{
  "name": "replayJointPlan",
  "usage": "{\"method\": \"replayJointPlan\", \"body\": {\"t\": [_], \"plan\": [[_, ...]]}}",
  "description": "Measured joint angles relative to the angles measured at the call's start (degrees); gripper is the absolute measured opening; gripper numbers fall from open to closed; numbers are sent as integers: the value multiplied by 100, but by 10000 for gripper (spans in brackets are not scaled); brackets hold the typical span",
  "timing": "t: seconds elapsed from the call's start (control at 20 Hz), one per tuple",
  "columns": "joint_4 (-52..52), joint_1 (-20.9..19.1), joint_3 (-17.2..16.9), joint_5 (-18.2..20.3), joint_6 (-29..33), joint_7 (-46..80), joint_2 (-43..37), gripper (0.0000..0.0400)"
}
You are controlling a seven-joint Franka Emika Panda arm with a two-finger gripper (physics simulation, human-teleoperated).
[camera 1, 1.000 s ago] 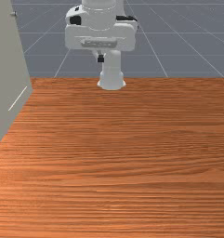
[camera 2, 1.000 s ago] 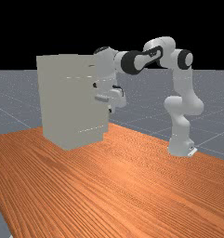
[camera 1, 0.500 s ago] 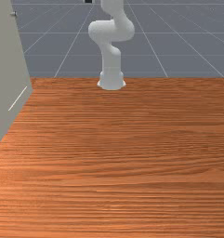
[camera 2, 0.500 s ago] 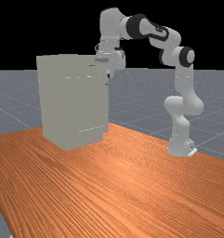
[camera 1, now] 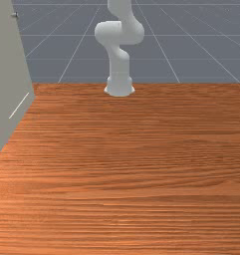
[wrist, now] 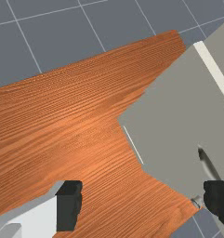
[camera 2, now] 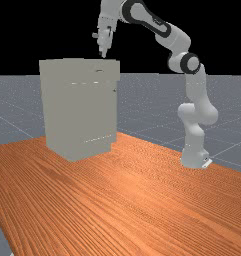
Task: Open the drawer
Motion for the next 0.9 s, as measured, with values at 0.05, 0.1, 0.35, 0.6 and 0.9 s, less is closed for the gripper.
{"method": "replayJointPlan", "body": {"t": [0.05, 0.1, 0.35, 0.6, 0.9], "plan": [[31, -62, -42, -17, 12, -52, 12, 393], [99, -124, -84, -32, 22, -111, 29, 396], [626, -487, -310, -55, 155, -376, 191, 400], [920, -737, -432, -39, 286, -449, 460, 400], [393, -758, -400, -11, 374, -452, 776, 400]]}}
